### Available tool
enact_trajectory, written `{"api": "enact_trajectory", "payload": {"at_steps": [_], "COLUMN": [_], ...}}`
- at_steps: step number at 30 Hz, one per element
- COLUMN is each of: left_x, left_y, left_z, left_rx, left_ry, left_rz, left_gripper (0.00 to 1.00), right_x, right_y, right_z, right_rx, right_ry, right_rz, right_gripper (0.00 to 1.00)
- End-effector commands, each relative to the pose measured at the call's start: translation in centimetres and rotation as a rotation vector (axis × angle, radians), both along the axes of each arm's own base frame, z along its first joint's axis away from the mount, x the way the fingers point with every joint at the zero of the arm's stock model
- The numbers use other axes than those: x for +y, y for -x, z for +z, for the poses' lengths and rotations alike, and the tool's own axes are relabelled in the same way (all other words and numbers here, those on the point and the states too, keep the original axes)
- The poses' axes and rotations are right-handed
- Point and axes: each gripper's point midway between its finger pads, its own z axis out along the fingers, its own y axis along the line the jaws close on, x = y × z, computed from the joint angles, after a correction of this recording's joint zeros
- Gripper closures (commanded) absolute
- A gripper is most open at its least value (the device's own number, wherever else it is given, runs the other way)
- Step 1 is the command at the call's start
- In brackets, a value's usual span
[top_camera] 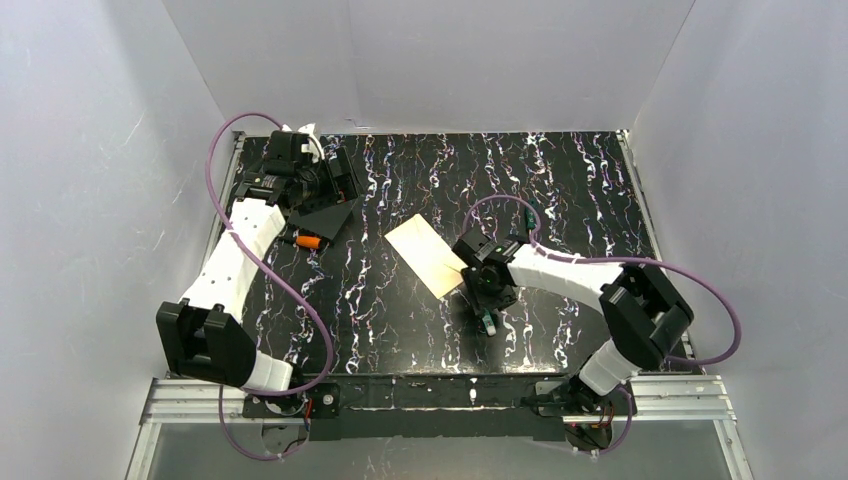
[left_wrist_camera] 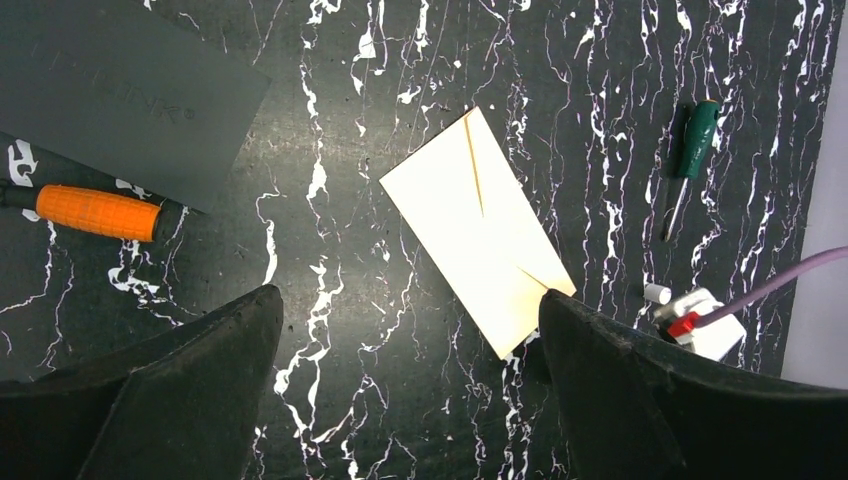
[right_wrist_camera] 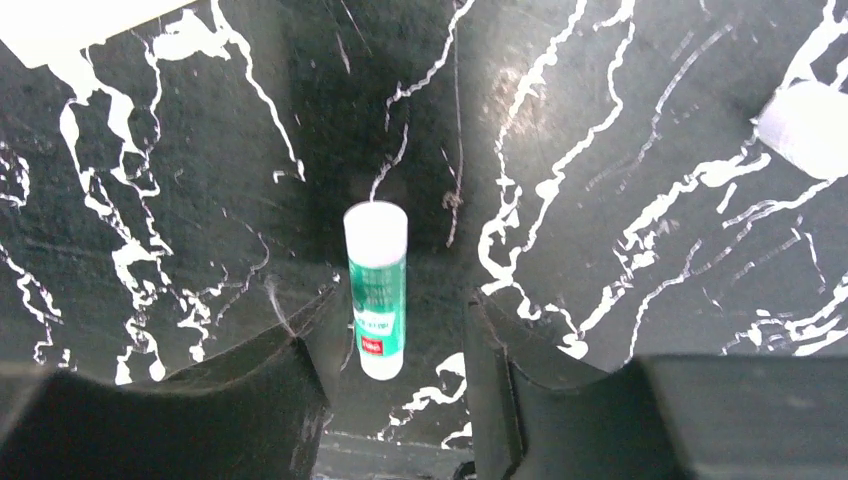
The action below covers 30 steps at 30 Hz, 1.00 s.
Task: Place the letter into the envelope and seal it
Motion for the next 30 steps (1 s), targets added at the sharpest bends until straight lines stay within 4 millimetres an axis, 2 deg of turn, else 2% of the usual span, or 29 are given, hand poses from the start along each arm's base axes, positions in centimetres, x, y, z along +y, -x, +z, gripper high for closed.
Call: {"api": "enact_trajectory", "payload": {"at_steps": [1,6,8,13,15,17,19,21,25,28,30], "left_x": [0.4,0.5,-0.1,-1.4,-2.1,-3.1,-4.4,-5.8,-7.8,-8.5,-8.9], "left_y": [0.8,0.9,1.2,1.7,2.2,2.7,3.4,4.1,5.7,6.4,7.0], "left_z": [1.3,1.2,1.5,2.0,2.0,2.0,1.8,2.1,3.5,5.3,5.9], "left_rx": [-0.035,-0.022,-0.005,-0.009,-0.007,0.0,0.009,0.0,-0.039,-0.13,-0.168], "left_ry": [0.01,0.026,0.087,0.188,0.223,0.275,0.351,0.442,0.605,0.665,0.651], "left_rz": [0.006,0.024,0.004,-0.042,-0.077,-0.123,-0.176,-0.235,-0.343,-0.422,-0.473], "left_gripper": [0.02,0.02,0.06,0.1,0.1,0.1,0.1,0.11,0.11,0.08,0.07], "right_x": [1.0,1.1,0.8,0.6,0.7,1.6,3.5,6.0,11.2,13.8,15.4], "right_y": [-0.9,-1.2,-1.3,-1.7,-2.4,-3.4,-4.7,-6.3,-9.7,-11.7,-12.1], "right_z": [-1.4,-2.1,-2.2,-2.4,-1.8,-0.3,2.1,5.6,14.8,21.8,25.3], "right_rx": [-0.007,0.006,-0.001,-0.026,-0.058,-0.109,-0.163,-0.232,-0.417,-0.547,-0.569], "right_ry": [-0.014,-0.008,-0.008,-0.036,-0.052,-0.109,-0.216,-0.369,-0.73,-0.972,-1.11], "right_rz": [0.004,-0.017,-0.038,-0.076,-0.095,-0.108,-0.109,-0.104,-0.094,-0.101,-0.094], "right_gripper": [0.49,0.57,0.58,0.81,0.85,0.86,0.86,0.86,0.85,0.84,0.84]}}
